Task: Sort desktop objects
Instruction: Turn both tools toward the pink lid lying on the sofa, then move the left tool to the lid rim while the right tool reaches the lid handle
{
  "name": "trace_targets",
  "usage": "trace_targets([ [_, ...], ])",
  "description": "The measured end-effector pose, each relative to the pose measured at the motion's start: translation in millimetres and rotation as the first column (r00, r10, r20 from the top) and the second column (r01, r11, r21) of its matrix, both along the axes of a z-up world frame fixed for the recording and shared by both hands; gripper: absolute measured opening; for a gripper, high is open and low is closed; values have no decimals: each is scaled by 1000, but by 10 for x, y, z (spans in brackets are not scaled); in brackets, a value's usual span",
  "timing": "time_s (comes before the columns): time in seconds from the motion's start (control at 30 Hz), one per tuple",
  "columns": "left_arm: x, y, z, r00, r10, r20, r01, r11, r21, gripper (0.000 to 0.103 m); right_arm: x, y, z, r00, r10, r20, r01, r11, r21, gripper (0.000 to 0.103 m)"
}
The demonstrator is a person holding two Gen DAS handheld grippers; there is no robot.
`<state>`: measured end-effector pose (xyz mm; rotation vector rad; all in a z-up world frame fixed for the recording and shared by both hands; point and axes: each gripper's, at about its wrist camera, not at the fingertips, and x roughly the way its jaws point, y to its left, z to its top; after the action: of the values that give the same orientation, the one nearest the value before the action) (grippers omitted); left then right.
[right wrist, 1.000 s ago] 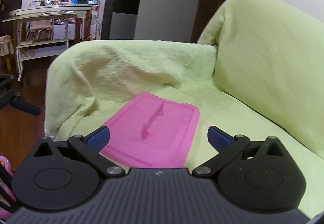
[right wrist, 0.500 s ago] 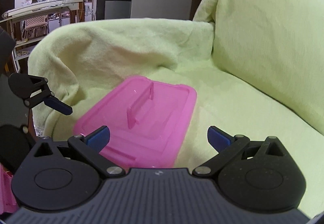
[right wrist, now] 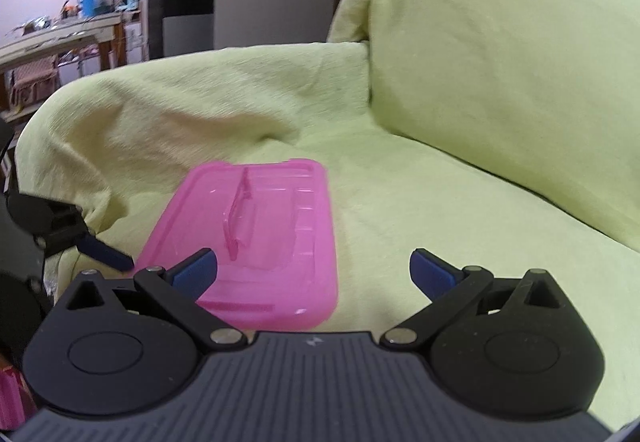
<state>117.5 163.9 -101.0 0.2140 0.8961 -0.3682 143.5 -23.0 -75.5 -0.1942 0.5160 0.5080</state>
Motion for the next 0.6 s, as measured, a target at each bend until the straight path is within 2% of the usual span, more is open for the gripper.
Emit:
trace_targets([
  [0.17, 154, -318, 19, 998, -65, 22, 66, 997, -38, 102, 37, -109, 47, 999, -38, 12, 38, 999, -3, 101],
  [0.33, 136, -486, 72, 993, -97, 64, 97, 995, -4, 102, 83, -169, 74, 999, -46, 20, 46, 999, -11, 101],
  [0.47, 29, -235, 97, 998, -27, 63, 28, 1000, -7, 102, 130, -185, 46, 999, -47, 2, 47, 999, -6, 101],
  [0.6, 82, 52, 5, 998, 56, -9, -57, 998, -34, 102, 182, -149, -10, 999, -36, -37, 36, 999, 19, 101],
])
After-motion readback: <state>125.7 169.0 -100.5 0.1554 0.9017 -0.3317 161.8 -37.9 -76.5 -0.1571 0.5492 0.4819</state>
